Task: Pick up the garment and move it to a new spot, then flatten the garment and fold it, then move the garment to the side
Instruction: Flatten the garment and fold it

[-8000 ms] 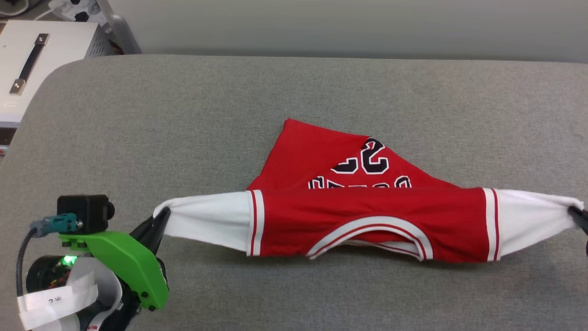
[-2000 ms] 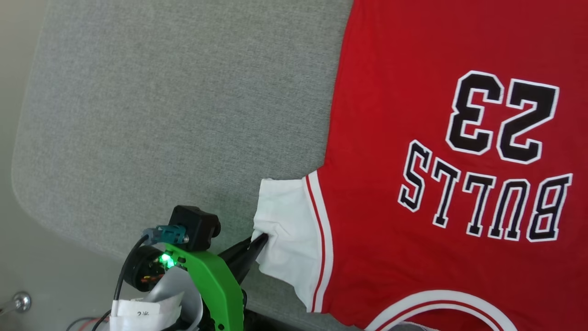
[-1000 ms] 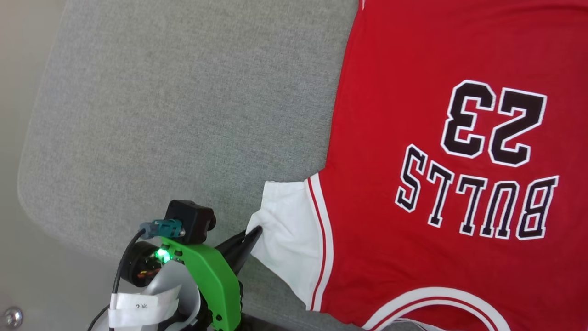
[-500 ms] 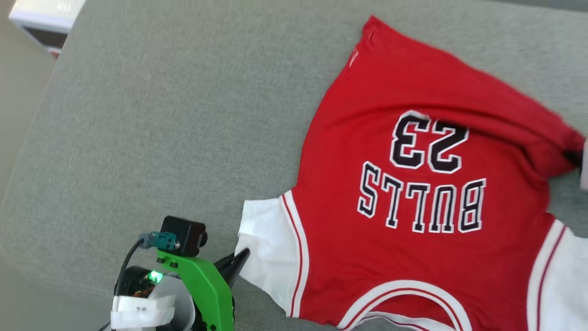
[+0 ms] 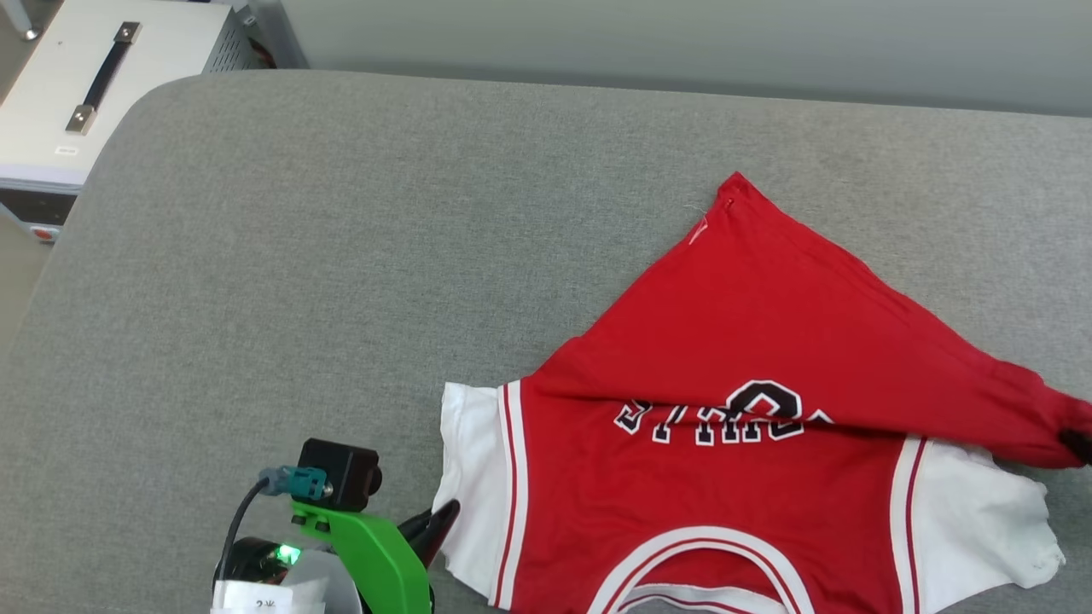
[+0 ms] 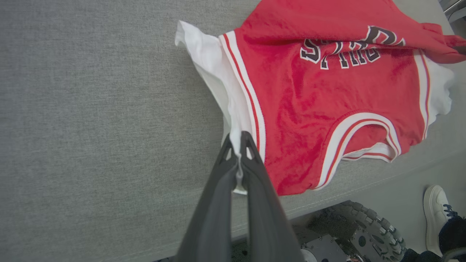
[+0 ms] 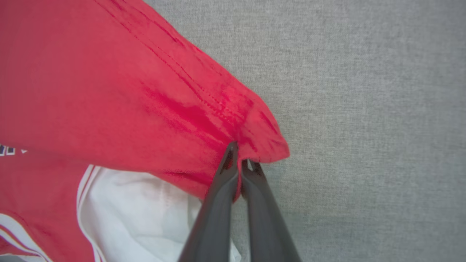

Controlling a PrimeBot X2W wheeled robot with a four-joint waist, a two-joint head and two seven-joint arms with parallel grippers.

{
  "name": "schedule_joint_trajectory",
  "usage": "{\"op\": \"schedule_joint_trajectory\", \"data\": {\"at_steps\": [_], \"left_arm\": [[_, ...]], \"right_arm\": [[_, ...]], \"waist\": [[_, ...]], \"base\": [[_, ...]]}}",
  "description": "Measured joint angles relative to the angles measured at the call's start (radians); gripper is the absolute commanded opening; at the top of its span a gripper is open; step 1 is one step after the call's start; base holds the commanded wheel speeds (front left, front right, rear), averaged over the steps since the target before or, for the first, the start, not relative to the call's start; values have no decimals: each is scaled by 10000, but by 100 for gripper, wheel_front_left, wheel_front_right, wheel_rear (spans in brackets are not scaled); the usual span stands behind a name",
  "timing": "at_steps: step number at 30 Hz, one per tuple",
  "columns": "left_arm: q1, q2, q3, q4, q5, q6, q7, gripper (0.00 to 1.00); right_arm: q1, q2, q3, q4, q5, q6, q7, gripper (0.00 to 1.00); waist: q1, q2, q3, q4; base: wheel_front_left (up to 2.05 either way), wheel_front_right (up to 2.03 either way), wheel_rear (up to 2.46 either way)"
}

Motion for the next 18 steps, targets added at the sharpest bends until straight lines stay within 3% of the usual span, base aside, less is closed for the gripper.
{"op": "schedule_joint_trajectory", "data": {"at_steps": [8, 15, 16, 17, 18], "left_arm": [[211, -8, 23, -2, -31, 90, -77, 0], [211, -77, 29, 29, -98, 102, -167, 0], [211, -86, 27, 31, -100, 102, -171, 0], [211, -88, 29, 33, -107, 102, -178, 0], [211, -86, 33, 36, -107, 102, -190, 0]], "right_arm": [[2105, 1009, -1143, -1172, -384, 0, 155, 0], [2520, 1546, -1632, -1684, -826, 0, 545, 0], [2520, 1576, -1701, -1745, -917, 0, 573, 77], [2519, 1578, -1726, -1824, -976, 0, 635, 100], [2518, 1574, -1732, -1937, -1026, 0, 700, 100]], "waist": [[0, 0, -375, -377], [0, 0, -480, -500], [0, 0, -495, -509], [0, 0, -505, -517], [0, 0, -514, -524]], "base": [[0, 0, 0], [0, 0, 0], [0, 0, 0], [0, 0, 0], [0, 0, 0]]}}
